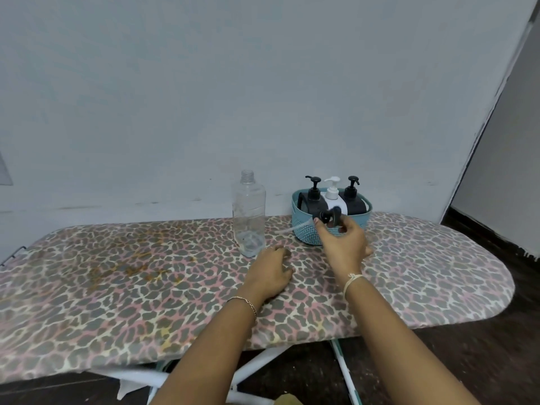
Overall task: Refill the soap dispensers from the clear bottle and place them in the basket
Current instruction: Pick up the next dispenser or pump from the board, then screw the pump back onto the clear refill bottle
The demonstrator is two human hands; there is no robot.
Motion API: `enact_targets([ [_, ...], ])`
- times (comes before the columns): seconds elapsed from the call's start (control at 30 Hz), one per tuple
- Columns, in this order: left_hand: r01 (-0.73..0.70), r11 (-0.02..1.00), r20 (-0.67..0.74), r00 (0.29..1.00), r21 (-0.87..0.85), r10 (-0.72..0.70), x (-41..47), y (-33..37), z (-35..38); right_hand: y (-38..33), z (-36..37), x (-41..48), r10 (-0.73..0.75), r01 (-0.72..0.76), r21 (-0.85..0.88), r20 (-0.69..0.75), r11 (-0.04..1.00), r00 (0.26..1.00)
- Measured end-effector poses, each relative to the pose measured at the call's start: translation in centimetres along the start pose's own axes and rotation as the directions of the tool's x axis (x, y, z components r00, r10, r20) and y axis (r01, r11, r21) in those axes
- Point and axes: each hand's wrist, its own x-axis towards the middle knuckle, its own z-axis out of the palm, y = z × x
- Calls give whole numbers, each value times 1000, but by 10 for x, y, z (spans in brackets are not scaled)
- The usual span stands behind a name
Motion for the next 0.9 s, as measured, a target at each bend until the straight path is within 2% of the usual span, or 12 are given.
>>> enact_targets([
  [0.13, -50, 995, -198, 980, -87, 32, -10, 1, -14, -29, -6, 5, -90, 111, 310, -81, 944, 993],
  [0.27, -80, 978, -374, 927, -193, 2, -16, 2, -38, -57, -8, 13, -153, 185, 505, -104, 843, 983],
  [0.47, -94, 948, -602, 790, -303, -114, -14, -8, -71, -102, -6, 28, -268, 322, 521, -178, 790, 947],
  [0.57, -72, 947, -649, 744, -314, -159, -6, -14, -87, -128, -4, 36, -287, 355, 558, -209, 750, 935],
  [0.7, -119, 928, -698, 694, -354, -177, 5, -20, -105, -160, 2, 46, -333, 407, 578, -236, 707, 913],
  [0.77, -105, 918, -661, 726, -383, -192, 11, -22, -111, -172, 7, 52, -349, 406, 572, -214, 713, 913],
  [0.9, 0, 924, -503, 839, -382, -207, 25, -27, -120, -188, 19, 63, -415, 436, 539, -169, 721, 894],
])
